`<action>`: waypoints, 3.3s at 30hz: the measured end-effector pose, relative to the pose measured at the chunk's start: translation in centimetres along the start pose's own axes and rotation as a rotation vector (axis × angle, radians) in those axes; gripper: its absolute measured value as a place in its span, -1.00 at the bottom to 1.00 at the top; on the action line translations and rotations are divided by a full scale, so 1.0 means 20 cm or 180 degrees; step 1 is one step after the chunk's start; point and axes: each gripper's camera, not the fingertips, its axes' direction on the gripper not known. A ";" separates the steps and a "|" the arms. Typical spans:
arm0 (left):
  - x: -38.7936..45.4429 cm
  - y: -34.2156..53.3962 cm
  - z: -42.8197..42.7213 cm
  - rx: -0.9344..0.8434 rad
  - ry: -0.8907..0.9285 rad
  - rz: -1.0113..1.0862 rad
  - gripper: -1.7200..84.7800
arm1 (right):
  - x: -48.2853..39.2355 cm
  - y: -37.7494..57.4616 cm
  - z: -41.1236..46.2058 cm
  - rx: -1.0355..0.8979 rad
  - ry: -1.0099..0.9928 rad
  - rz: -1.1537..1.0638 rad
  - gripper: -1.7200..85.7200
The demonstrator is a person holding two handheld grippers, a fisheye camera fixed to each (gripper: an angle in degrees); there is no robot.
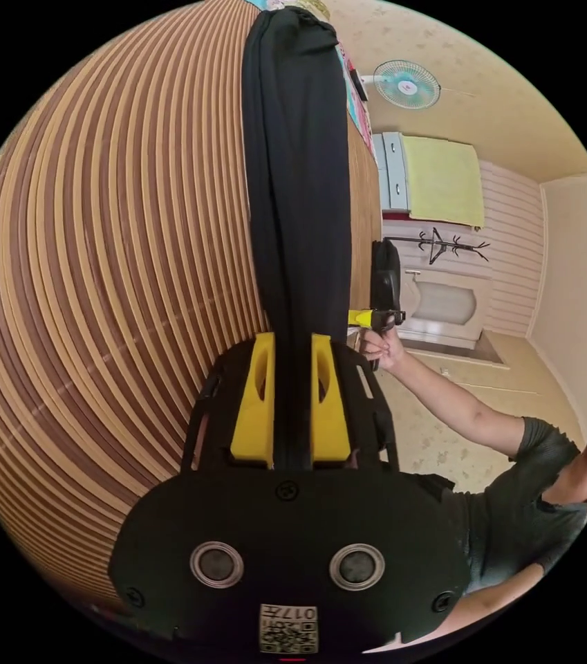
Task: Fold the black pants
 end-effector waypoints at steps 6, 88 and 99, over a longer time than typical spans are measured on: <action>0.02 -0.05 0.03 -0.0232 0.0226 -0.0003 -0.85 | -0.05 -0.04 0.05 -0.0118 0.0114 -0.0003 -0.87; 0.75 0.45 0.32 0.0562 -0.0265 -0.0633 -0.68 | -0.89 0.47 1.00 0.0160 0.1587 0.0650 -0.79; 0.41 -0.15 0.22 0.0146 -0.0541 -0.0516 -0.56 | -0.73 -0.08 0.77 0.0353 0.1016 0.0533 -0.48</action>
